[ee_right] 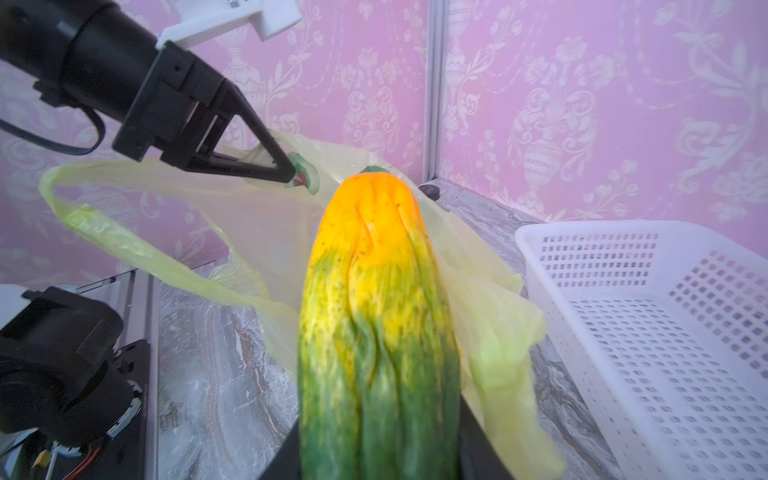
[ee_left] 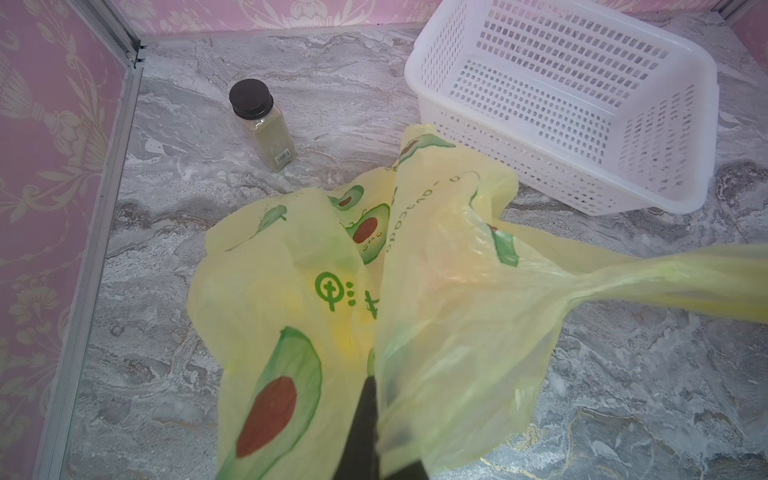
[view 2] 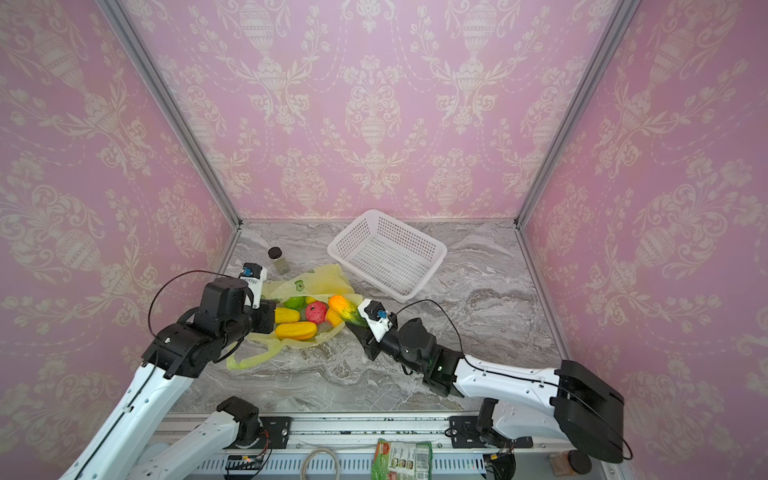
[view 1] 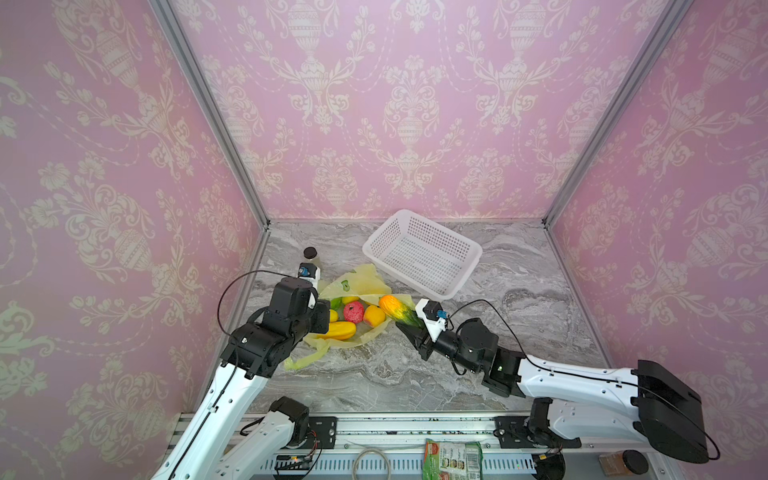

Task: Untie the knot of the plastic bag and take out the fruit
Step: 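Lift the cucumber out of the bag with the right gripper toward the basket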

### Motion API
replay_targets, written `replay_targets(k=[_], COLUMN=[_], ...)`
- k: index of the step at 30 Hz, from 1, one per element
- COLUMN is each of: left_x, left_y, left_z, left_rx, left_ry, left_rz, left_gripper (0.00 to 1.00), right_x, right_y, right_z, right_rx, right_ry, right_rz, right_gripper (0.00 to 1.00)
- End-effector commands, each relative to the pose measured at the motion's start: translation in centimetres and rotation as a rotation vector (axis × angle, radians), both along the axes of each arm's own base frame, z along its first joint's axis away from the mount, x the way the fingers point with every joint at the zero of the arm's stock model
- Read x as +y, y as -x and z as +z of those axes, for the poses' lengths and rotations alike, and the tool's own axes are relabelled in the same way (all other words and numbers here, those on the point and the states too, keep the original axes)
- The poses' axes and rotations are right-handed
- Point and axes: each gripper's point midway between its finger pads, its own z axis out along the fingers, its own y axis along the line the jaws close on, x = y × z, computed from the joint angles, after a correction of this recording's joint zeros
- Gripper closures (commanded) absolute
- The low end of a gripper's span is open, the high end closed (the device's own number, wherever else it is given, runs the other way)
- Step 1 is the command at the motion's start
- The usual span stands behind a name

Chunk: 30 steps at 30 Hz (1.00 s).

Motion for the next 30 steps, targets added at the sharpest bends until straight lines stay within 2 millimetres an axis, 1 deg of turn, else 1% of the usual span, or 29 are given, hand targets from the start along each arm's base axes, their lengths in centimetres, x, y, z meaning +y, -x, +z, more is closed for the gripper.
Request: replay_targets(k=[1, 5, 8, 9, 11, 14, 17, 20, 21, 26, 30], left_x=[0.5, 0.6, 1.0, 1.1, 1.4, 1.3, 1.6, 1.4, 1.3, 1.1, 1.4], left_y=[0.3, 0.0, -0.3, -0.4, -0.4, 0.2, 0.6, 0.5, 0.4, 0.5, 0.6], left_z=[-0.2, -0.5, -0.7, -0.9, -1.0, 0.0, 0.7, 0.6, 0.4, 0.4, 0.6], left_rx=[0.004, 0.026, 0.042, 0.052, 0.052, 0.008, -0.030, -0.023, -0.016, -0.017, -0.025], left_ry=[-0.003, 0.003, 0.012, 0.015, 0.009, 0.031, 0.034, 0.037, 0.039, 0.043, 0.035], left_rz=[0.018, 0.021, 0.039, 0.048, 0.061, 0.049, 0.061, 0.054, 0.048, 0.038, 0.050], left_gripper=[1.00, 1.00, 1.00, 1.00, 1.00, 1.00, 1.00, 1.00, 1.00, 1.00, 1.00], right_x=[-3.9, -7.4, -10.5, -11.5, -13.1, -14.8, -15.7, -15.7, -15.7, -15.9, -16.1], right_y=[-2.4, -4.6, -6.9, -7.8, -9.6, -12.6, -15.2, -17.5, -18.0, -19.3, -20.0], right_z=[0.5, 1.8, 1.7, 1.2, -0.1, -2.4, -4.1, -5.9, -6.8, -10.1, -12.9], right_rx=[0.002, 0.030, 0.095, 0.131, 0.211, 0.314, 0.405, 0.497, 0.527, 0.606, 0.695], right_ry=[-0.028, -0.064, -0.063, -0.063, -0.068, -0.071, -0.044, -0.015, 0.000, 0.037, 0.074], right_rz=[-0.218, -0.385, -0.535, -0.584, -0.645, -0.707, -0.772, -0.807, -0.827, -0.871, -0.882], right_gripper=[0.90, 0.92, 0.93, 0.93, 0.94, 0.95, 0.95, 0.99, 1.00, 1.00, 1.00])
